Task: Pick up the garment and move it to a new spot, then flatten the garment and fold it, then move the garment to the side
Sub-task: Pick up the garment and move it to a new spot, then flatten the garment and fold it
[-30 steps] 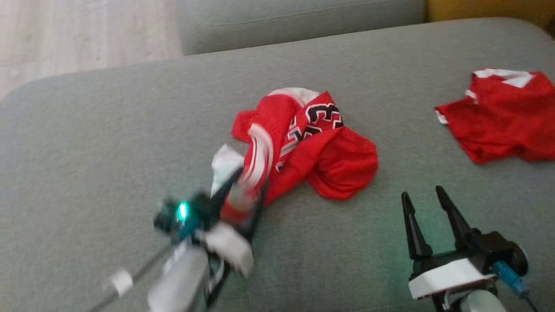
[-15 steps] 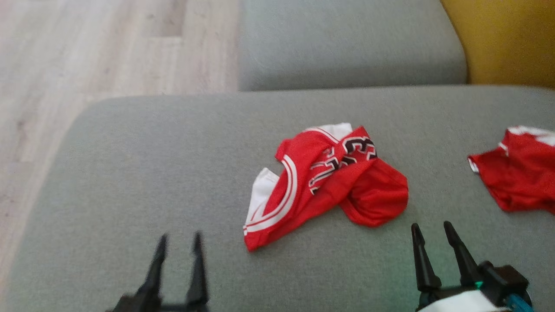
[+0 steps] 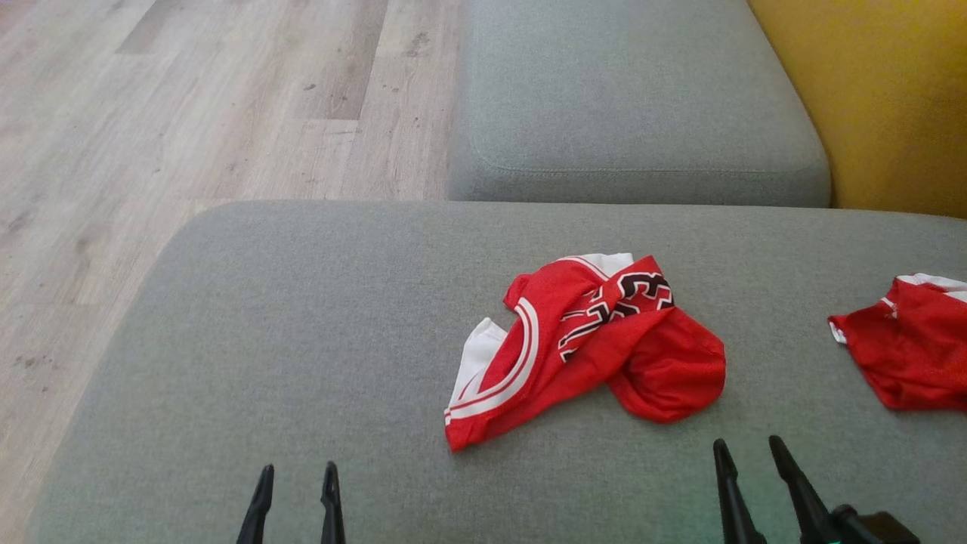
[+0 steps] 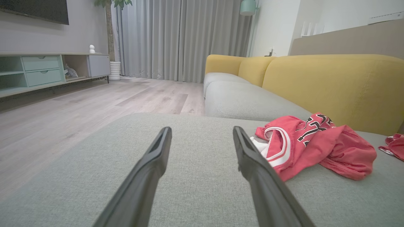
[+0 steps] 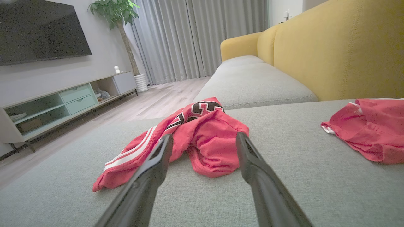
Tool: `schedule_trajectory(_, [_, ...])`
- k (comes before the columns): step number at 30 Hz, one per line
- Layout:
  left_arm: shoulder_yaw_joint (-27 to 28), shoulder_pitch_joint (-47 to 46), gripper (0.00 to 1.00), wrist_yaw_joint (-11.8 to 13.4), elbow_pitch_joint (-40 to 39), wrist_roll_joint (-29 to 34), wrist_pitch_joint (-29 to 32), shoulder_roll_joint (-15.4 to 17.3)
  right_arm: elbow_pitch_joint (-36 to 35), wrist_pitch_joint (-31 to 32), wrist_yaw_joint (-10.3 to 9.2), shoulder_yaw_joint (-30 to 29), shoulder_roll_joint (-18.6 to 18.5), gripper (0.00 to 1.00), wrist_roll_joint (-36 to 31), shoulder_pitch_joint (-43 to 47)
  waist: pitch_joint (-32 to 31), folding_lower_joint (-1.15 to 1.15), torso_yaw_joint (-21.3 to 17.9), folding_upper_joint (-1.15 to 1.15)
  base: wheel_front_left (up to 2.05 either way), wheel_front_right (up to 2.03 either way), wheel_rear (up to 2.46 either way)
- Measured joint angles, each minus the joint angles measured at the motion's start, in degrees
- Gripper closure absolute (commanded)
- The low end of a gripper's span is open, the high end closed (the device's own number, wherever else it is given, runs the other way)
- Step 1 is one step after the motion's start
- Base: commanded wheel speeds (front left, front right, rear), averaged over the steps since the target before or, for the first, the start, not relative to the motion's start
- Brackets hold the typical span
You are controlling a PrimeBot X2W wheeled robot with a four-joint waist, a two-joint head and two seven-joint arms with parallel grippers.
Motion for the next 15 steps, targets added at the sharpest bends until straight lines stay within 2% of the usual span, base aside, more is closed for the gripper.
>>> schedule_trajectory(15, [0.51,-0.05,0.0,-0.69,1.69,0.29,0.01,0.0,0.58,0.0,0.0,-0.57,0.25,0.0,-0.49,0.36,0.77,0.01,-0.26,0.0,0.0,0.0,0.0])
